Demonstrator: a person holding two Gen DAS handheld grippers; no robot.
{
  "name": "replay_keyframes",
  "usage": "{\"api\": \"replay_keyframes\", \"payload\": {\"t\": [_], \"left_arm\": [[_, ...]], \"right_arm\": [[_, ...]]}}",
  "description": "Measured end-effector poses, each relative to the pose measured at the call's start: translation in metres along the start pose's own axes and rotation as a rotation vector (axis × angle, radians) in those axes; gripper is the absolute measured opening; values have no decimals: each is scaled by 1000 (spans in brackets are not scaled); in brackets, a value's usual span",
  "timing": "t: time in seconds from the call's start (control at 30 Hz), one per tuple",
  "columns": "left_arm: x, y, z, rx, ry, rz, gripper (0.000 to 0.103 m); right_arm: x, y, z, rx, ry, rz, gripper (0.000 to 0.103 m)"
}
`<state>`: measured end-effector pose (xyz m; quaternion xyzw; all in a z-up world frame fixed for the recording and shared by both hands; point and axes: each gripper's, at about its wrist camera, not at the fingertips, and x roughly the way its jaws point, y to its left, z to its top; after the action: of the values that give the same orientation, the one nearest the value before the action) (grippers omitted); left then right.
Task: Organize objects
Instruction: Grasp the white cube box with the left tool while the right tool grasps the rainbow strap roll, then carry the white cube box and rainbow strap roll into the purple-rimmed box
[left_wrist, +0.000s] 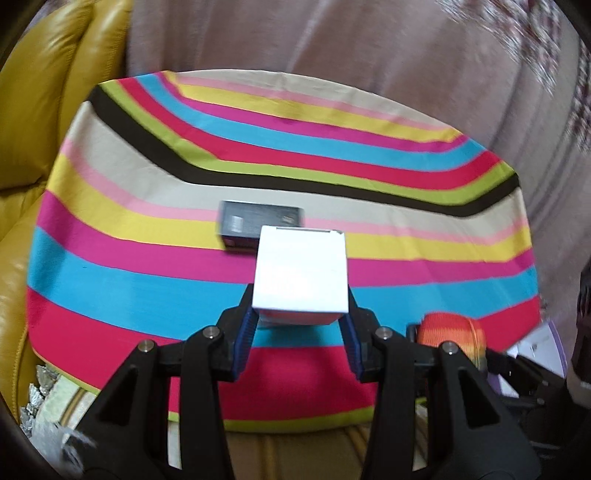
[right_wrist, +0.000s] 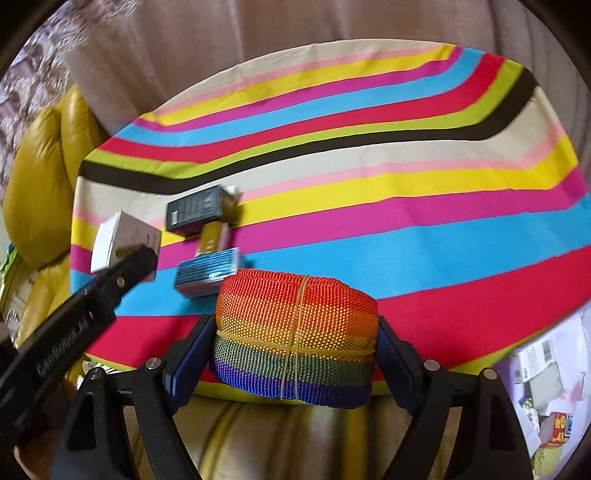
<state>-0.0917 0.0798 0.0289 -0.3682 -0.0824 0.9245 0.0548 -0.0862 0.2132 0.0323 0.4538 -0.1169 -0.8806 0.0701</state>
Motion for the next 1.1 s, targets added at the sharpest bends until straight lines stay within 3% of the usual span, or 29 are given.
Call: {"api": "replay_keyframes", "payload": {"t": [0.6, 1.1], "left_arm": [[-1, -100, -19, 201, 61, -133, 46], [-8, -196, -47, 420, 118, -279, 46]], "right_arm": [[-52, -112, -20, 212, -65, -131, 84], [-92, -207, -54, 359, -88, -323, 84]]}}
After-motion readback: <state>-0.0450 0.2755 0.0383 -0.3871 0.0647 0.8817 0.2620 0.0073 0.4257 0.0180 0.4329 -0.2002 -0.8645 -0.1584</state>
